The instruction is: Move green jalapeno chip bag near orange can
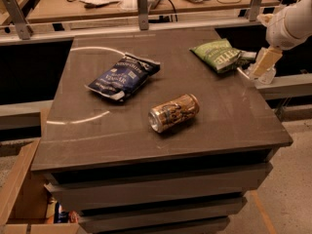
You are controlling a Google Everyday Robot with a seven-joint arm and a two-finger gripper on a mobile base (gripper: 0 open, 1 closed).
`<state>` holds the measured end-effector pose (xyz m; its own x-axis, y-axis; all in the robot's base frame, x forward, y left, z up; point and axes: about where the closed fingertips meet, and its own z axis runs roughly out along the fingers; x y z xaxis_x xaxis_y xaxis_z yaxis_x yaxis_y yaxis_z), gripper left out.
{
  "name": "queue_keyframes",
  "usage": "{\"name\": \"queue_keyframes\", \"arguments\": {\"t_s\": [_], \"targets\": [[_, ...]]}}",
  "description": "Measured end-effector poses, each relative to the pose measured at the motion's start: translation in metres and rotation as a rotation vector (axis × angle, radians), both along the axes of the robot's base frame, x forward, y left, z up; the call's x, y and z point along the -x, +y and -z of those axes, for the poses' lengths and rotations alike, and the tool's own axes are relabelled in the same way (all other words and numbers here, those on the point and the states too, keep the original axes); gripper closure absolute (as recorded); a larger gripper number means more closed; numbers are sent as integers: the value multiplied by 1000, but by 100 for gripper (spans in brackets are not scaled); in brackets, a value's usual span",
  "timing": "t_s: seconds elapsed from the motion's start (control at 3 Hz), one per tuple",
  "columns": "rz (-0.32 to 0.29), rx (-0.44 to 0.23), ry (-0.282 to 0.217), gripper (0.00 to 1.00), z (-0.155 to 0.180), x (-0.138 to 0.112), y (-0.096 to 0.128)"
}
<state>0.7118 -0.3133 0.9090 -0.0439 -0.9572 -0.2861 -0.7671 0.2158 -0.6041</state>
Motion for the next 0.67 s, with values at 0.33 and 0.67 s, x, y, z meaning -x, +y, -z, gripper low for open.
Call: {"name": "queue_keyframes", "arguments": {"t_s": [0.33,0.67], "targets": [[-33,-1,16,0,14,-8,7],[-64,-9,19,0,23,-17,19]]}}
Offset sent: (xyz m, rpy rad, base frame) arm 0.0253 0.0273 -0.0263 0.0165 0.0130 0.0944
